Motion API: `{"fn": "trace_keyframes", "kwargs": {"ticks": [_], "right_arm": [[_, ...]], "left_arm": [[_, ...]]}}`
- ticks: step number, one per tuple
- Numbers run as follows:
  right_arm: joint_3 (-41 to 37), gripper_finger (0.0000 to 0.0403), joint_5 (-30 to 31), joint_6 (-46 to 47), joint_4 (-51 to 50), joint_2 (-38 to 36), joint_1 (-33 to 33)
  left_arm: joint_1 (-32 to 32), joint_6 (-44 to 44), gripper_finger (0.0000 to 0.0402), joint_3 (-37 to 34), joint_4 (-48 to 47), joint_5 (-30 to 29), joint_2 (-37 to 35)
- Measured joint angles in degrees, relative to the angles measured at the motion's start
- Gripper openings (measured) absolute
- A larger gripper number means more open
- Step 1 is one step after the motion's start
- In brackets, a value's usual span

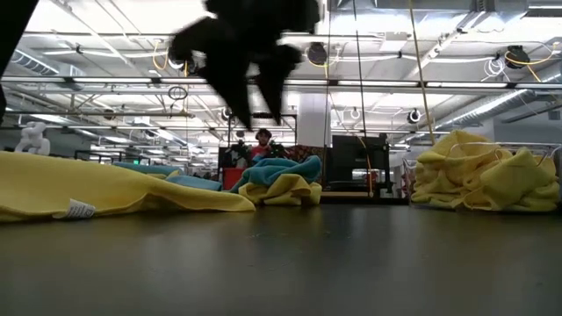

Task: Sort microfiber towel by color & place in baskets
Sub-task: Put the yellow towel into the top transparent bin

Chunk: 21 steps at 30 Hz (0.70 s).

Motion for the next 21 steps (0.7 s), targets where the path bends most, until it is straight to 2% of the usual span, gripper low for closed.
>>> {"fn": "trace_keyframes", "kwargs": {"ticks": [4, 7, 12, 21], "right_arm": [[0.0, 0.0185, 4.3, -3.0, 0.9, 0.0, 0.0], [0.0, 0.0185, 6.9, -5.7, 1.8, 0.0, 0.0], [0.0, 0.0185, 9.6, -10.0, 4.0, 0.0, -0.1], [0.0, 0.0185, 9.8, -14.8, 7.7, 0.0, -0.1]], "left_arm": [[0.0, -8.5, 0.0309, -0.6, -14.5, 1.1, -2.1], [-0.5, -13.2, 0.0309, -2.8, -19.3, 3.4, -4.2], [-1.7, -17.3, 0.0309, -8.5, -19.9, 5.8, -8.9], [-2.1, -23.7, 0.0309, -16.4, -18.1, 5.7, -15.0]]}}
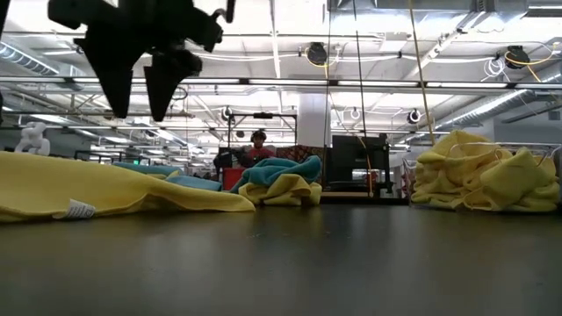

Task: Sort microfiber towel by color & place in baskets
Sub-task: Put the yellow towel into the top transparent bin

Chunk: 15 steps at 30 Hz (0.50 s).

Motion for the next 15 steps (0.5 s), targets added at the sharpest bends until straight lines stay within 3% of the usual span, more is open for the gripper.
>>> {"fn": "trace_keyframes", "kwargs": {"ticks": [15], "right_arm": [[0.0, 0.0185, 1.9, -1.9, 1.1, 0.0, 0.0]], "left_arm": [[-0.2, -6.1, 0.0309, -14.3, 3.9, 0.3, -4.6]]}}
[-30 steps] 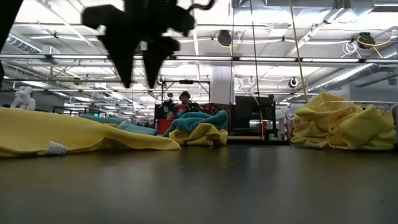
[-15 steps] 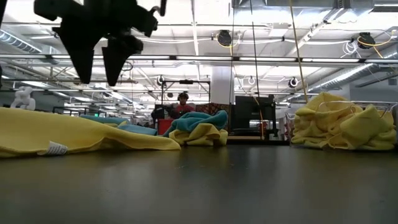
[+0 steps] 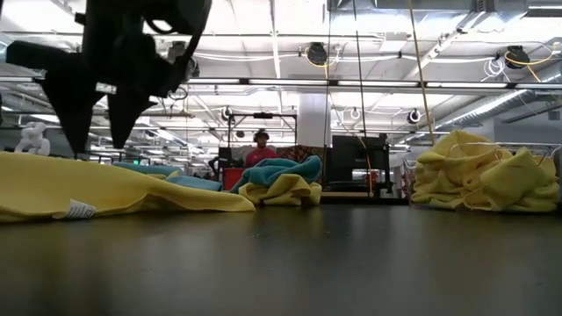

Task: Sort microfiber towel by color & place in baskets
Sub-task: Put the yellow towel into the top transparent bin

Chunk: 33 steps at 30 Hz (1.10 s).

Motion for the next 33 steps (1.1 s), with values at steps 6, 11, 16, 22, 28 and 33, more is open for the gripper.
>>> {"fn": "trace_keyframes", "kwargs": {"ticks": [6, 11, 16, 22, 28, 33], "right_arm": [[0.0, 0.0185, 1.5, -0.9, 0.4, 0.0, -0.1], [0.0, 0.0185, 1.4, -2.0, 1.1, 0.0, -0.5], [0.0, 0.0185, 1.4, -2.3, 1.2, 0.0, -1.2], [0.0, 0.0185, 1.4, -3.1, 1.3, 0.0, -2.0], [0.0, 0.0185, 1.3, -3.8, 1.4, 0.0, -3.1], [0.0, 0.0185, 1.0, -3.8, 1.5, 0.0, -3.8]], "left_arm": [[0.0, -1.0, 0.0309, -5.8, 4.8, 1.1, -3.1], [0.0, -2.6, 0.0309, -10.6, 8.5, 1.2, -7.5], [0.0, -4.4, 0.0309, -15.9, 14.7, 2.6, -11.8], [0.0, -7.0, 0.0309, -22.7, 20.4, 4.6, -13.4], [0.2, -8.8, 0.0309, -27.4, 25.9, 4.6, -13.4], [0.2, -9.5, 0.0308, -28.9, 30.1, 5.0, -13.5]]}}
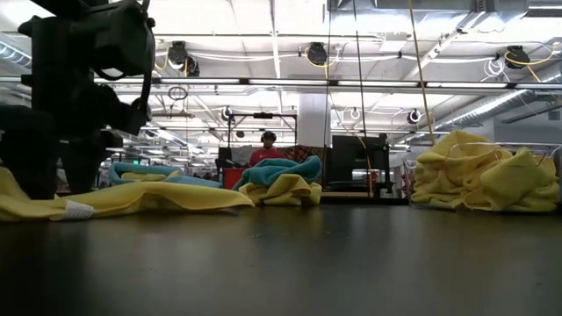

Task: Sort microfiber towel by color & place in baskets
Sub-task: Put the yellow towel into the top transparent bin

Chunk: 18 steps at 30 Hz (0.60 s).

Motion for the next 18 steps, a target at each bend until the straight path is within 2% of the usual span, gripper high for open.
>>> {"fn": "trace_keyframes", "kwargs": {"ticks": [3, 7, 11, 16, 18], "right_arm": [[0.0, 0.0185, -0.1, 0.0, 0.2, 0.0, -0.1], [0.0, 0.0185, -0.1, 0.0, 0.6, 0.0, -0.2], [0.0, 0.0185, -0.1, -0.9, 1.8, 0.0, -0.2], [0.0, 0.0185, -0.1, -1.2, 2.7, 0.0, -0.2], [0.0, 0.0185, -0.1, -1.2, 2.7, 0.0, -0.2]], "left_arm": [[0.0, 0.7, 0.0298, 0.0, 1.4, 0.5, 0.0], [0.0, 2.4, 0.0249, -0.1, 5.1, 2.9, 0.2], [0.0, 4.6, 0.0165, -0.2, 6.8, 4.1, 0.2], [0.0, 7.2, 0.0031, -0.2, 7.2, 4.2, 0.2], [0.0, 8.1, 0.0013, -0.2, 7.6, 4.0, 0.2]]}}
